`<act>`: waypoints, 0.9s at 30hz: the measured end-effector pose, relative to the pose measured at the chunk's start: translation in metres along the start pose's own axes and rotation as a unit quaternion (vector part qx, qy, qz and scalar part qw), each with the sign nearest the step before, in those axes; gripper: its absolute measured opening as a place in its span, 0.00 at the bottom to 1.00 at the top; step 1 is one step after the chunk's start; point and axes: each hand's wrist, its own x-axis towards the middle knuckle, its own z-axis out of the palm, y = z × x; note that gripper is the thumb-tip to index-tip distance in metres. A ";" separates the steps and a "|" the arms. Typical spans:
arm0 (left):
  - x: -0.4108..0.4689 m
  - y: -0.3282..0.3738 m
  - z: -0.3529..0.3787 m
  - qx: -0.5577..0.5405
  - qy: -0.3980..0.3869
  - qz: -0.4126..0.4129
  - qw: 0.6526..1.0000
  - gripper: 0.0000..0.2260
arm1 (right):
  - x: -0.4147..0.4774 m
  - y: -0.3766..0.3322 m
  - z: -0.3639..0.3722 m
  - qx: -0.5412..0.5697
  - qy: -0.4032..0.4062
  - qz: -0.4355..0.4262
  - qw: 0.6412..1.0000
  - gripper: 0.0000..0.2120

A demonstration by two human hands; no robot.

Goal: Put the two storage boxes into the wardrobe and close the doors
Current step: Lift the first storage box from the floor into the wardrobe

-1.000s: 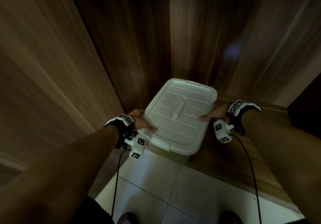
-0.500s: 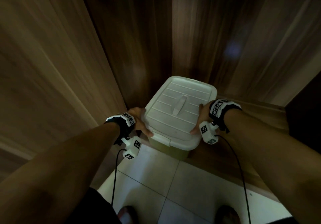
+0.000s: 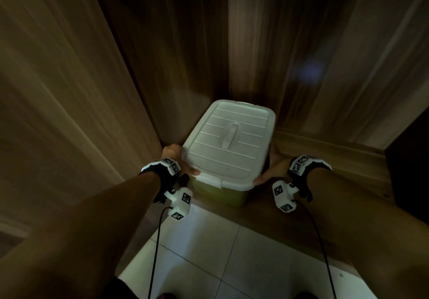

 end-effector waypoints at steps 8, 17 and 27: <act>0.026 0.018 0.013 -0.057 0.026 -0.032 0.998 0.43 | 0.016 0.025 -0.002 0.146 0.054 -0.038 0.987 0.67; 0.070 0.038 0.031 -0.083 0.035 0.032 0.995 0.34 | 0.037 0.038 -0.015 0.226 0.025 0.010 0.974 0.53; 0.105 0.060 0.057 -0.087 0.031 0.063 0.994 0.36 | 0.048 0.041 -0.022 0.284 0.072 0.032 0.956 0.42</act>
